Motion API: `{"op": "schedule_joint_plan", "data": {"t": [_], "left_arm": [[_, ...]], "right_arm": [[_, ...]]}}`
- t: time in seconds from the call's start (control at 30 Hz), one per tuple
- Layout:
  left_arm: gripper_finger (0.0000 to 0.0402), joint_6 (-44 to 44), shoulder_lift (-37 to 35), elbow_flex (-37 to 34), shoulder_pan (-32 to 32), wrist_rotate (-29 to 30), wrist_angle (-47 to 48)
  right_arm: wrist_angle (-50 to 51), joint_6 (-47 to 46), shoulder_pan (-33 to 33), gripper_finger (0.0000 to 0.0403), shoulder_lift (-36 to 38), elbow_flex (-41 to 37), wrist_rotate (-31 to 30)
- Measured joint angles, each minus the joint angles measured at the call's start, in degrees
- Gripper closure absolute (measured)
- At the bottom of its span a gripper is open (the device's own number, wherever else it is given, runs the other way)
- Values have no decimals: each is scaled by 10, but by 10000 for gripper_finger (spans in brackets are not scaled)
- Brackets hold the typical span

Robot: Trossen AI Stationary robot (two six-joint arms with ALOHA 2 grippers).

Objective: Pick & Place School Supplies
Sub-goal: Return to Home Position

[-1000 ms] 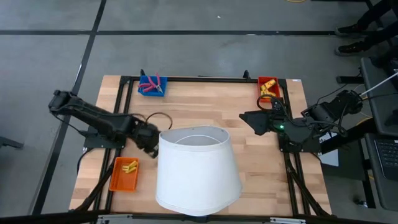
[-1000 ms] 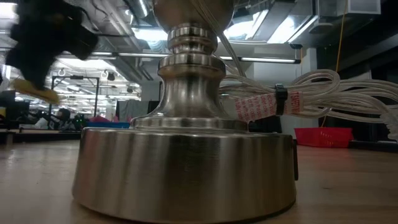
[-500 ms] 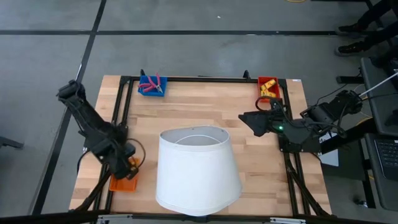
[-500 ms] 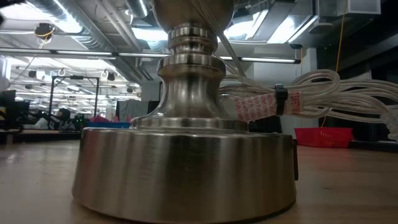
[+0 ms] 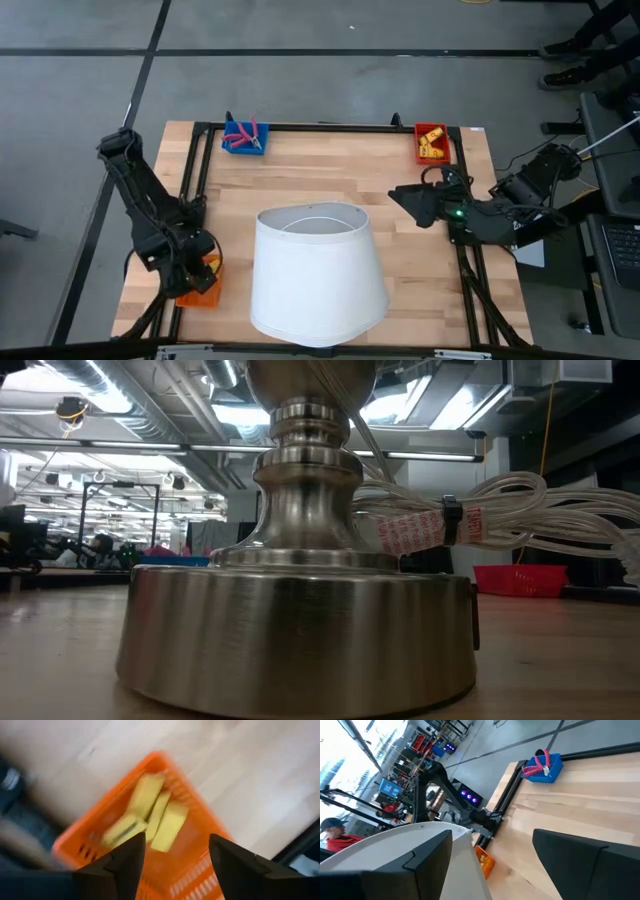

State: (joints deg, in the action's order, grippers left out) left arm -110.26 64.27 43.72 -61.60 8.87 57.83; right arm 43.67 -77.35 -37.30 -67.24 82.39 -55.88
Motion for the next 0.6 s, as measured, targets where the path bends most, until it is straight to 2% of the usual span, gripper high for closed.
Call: {"op": "schedule_joint_plan", "data": {"t": [0.07,0.17,0.23,0.3,0.37,0.4,0.47,0.53,0.6], "left_arm": [[181,49,0,0,-12,60,-39],[183,166,0,0,-27,196,-173],[191,263,0,0,-25,285,-277],[202,388,0,1,-7,333,-364],[216,516,0,1,40,325,-419],[223,577,0,1,79,302,-443],[236,702,1,1,170,233,-498],[248,817,-8,1,270,138,-547],[259,883,-32,1,364,54,-561]], "right_arm": [[-7,4,-8,120,0,0,-10],[-18,17,-22,120,0,0,-28],[-32,33,-34,120,0,0,-43],[-55,60,-47,120,0,0,-63],[-82,93,-57,120,0,0,-85],[-98,112,-61,120,0,0,-95],[-131,150,-66,120,0,0,-112],[-159,184,-69,120,0,0,-121],[-182,211,-73,120,0,0,-125]]}}
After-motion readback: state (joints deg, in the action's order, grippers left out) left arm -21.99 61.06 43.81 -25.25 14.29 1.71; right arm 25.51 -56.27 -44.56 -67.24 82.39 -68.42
